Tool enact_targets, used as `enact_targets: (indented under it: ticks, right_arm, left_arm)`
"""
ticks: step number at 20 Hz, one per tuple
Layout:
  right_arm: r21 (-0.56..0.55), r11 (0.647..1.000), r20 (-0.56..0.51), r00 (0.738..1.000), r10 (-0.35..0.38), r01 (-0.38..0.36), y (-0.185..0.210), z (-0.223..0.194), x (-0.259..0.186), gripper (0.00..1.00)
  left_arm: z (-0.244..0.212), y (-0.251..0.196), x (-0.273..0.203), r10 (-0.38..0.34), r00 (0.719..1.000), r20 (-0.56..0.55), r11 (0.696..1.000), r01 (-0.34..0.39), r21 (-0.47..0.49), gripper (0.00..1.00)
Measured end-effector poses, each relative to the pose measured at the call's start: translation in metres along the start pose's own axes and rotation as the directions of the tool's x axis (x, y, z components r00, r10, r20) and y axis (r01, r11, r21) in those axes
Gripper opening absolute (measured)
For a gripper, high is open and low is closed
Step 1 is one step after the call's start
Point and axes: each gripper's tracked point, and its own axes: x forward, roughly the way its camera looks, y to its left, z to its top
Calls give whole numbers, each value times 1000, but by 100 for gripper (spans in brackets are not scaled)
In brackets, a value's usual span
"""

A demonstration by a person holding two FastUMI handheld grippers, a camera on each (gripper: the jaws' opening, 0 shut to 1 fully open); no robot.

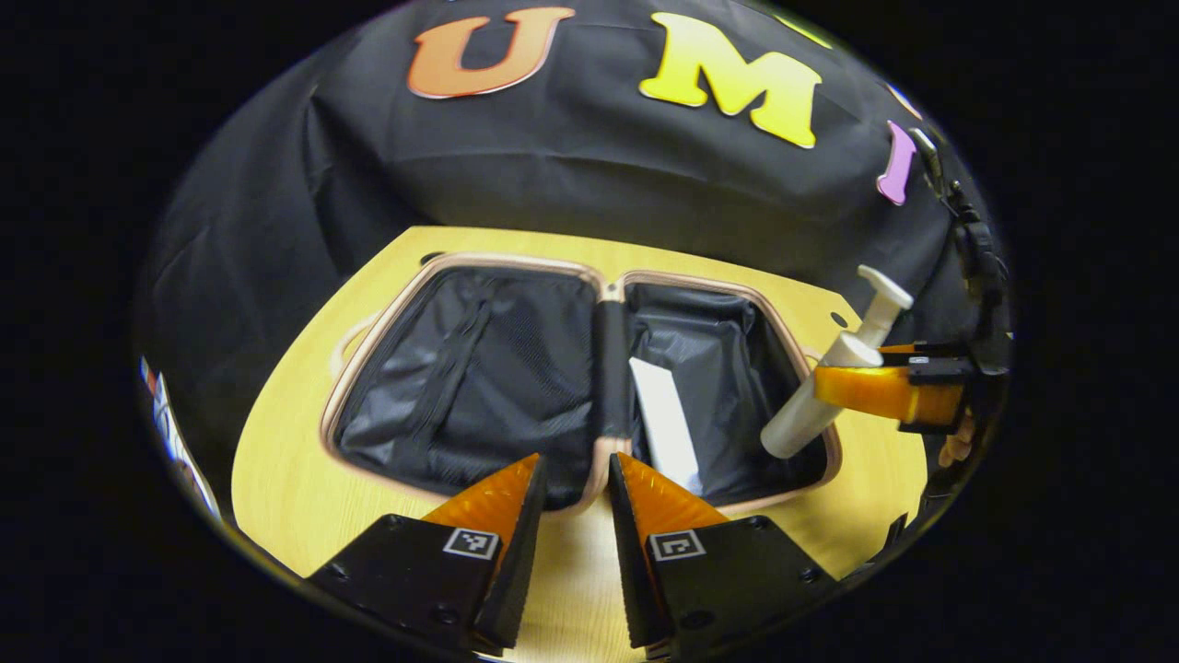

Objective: First open the suitcase, pack the skin care products into it, and then close the suitcase.

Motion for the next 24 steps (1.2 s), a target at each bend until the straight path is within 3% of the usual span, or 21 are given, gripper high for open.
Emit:
enact_targets:
  ticks: [5, 7, 8, 9, 14, 19, 20, 21, 24]
  right_arm:
    - [71, 997, -127, 992, -4, 13, 13, -29, 8, 48]
    - [72, 997, -122, 992, -20, 29, 14, -20, 16, 48]
    - [82, 996, -133, 991, -25, 36, 13, -17, 21, 48]
    - [107, 993, -147, 989, -33, 49, 11, -15, 23, 48]
    - [249, 961, -255, 965, -52, 118, -3, -8, 66, 48]
    - [256, 948, -340, 936, -95, 189, -8, -30, 93, 48]
    - [244, 951, -340, 935, -99, 189, -8, -31, 94, 48]
    - [235, 953, -339, 935, -103, 190, -6, -33, 97, 48]
    - [231, 954, -337, 936, -107, 192, -7, -32, 98, 48]
  left_arm:
    - [-11, 21, -26, 4, 997, 71, 999, -1, -46, 47]
    - [-16, 26, -33, 8, 996, 90, 999, -4, -41, 49]
    - [-19, 29, -35, 12, 996, 88, 999, -9, -39, 62]
    - [-21, 31, -38, 15, 996, 84, 999, -12, -37, 52]
    - [-33, 47, -43, 47, 997, 59, 998, -45, -35, 55]
    - [-46, 64, -44, 68, 997, 31, 997, -66, -51, 59]
    - [-50, 68, -46, 76, 997, 24, 996, -75, -54, 69]
    - [-50, 70, -45, 81, 996, 24, 995, -80, -59, 59]
    - [-51, 77, -43, 88, 996, 18, 993, -86, -84, 59]
